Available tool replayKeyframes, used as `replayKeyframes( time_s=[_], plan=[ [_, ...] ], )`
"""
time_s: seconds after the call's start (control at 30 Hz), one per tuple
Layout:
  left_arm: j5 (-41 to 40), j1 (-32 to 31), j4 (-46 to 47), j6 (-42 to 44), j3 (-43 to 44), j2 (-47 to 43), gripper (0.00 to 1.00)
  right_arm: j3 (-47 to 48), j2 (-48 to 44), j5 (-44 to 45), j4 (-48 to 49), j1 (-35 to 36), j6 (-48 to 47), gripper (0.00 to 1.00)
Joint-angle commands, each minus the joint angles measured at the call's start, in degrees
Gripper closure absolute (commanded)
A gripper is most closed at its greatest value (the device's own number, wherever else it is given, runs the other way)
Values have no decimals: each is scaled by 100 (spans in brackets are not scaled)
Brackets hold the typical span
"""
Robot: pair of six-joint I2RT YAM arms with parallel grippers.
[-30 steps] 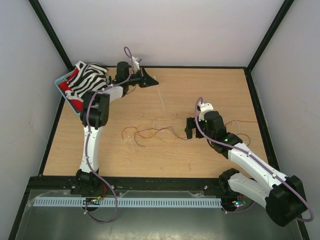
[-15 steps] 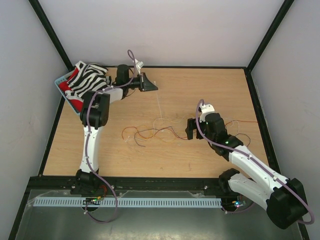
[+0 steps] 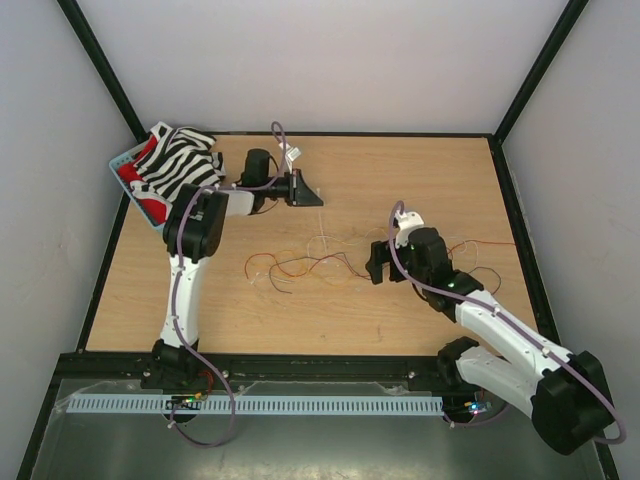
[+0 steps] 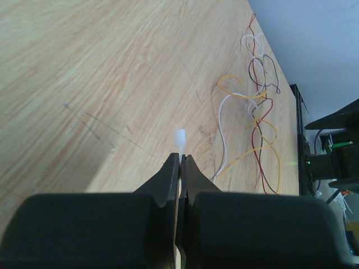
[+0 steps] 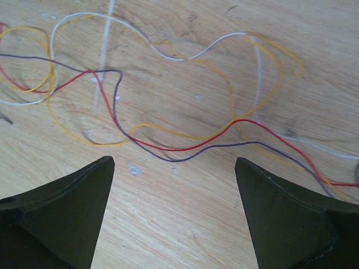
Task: Zip-tie the wires
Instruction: Adjust the cable at the center of the board.
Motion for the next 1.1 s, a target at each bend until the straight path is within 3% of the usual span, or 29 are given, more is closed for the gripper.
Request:
replayKeyframes(
  time_s=[0.0, 0.27, 0.63, 1.07],
  plan=[
    [-48, -66, 165, 283, -285, -522, 100, -5, 177, -854, 104, 14, 415, 1],
    [-95, -144, 189, 428, -575, -667, 100, -64, 485, -1713, -38, 708, 987, 2],
    [-116, -218, 200, 490, -708, -767, 100, -382, 1387, -1702, 751, 1201, 1444, 1],
    [-160, -300, 200, 704, -1021, -982, 100, 243, 2740, -1344, 1509, 1229, 1259, 1]
  ],
)
